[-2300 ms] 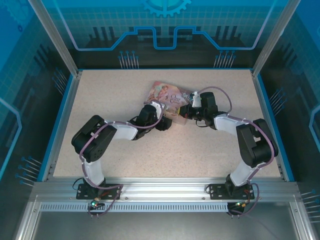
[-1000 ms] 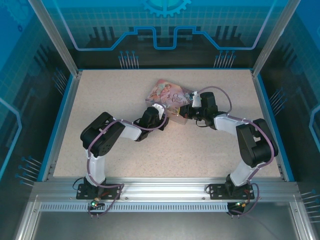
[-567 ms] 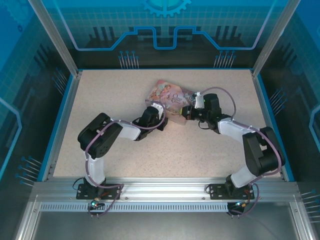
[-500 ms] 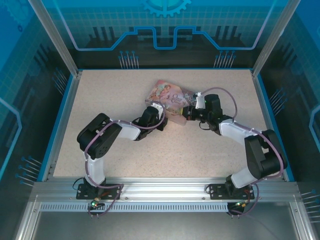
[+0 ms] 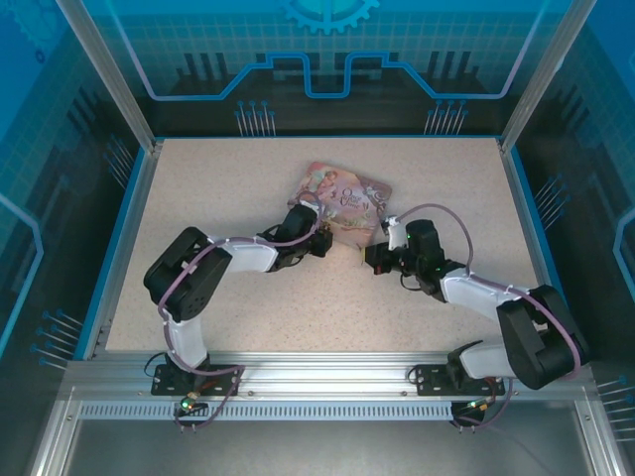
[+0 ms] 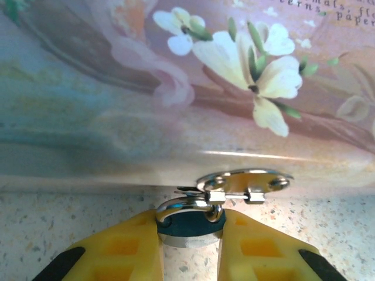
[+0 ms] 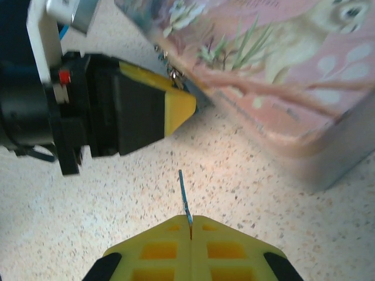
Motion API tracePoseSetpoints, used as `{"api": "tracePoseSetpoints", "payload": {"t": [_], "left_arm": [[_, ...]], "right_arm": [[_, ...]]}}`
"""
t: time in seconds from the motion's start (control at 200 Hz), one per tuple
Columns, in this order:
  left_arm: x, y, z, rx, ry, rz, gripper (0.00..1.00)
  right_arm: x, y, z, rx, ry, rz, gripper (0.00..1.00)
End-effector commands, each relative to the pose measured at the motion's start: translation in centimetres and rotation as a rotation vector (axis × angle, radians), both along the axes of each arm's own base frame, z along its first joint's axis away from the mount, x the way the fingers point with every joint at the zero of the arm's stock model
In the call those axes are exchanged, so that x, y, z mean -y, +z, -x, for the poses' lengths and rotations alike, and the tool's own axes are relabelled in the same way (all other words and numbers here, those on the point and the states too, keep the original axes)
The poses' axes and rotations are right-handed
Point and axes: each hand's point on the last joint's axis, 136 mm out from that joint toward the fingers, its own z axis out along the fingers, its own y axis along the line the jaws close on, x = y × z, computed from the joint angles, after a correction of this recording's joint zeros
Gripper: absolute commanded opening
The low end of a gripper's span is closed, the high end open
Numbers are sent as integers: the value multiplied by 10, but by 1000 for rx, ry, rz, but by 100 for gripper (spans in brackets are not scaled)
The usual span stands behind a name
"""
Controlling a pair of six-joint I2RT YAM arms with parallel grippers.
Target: Unlock the padlock with the key
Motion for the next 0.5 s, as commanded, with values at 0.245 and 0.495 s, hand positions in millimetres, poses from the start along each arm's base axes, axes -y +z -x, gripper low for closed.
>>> {"api": "tracePoseSetpoints", "payload": {"t": [0.245, 0.495], "left_arm": [[18, 31, 10, -82, 36, 155, 14], [29, 37, 24, -159, 80, 198, 17]], "right_arm": [[-34, -27, 12, 95, 112, 77, 0], [-44, -39, 6, 163, 124, 110, 0]]}}
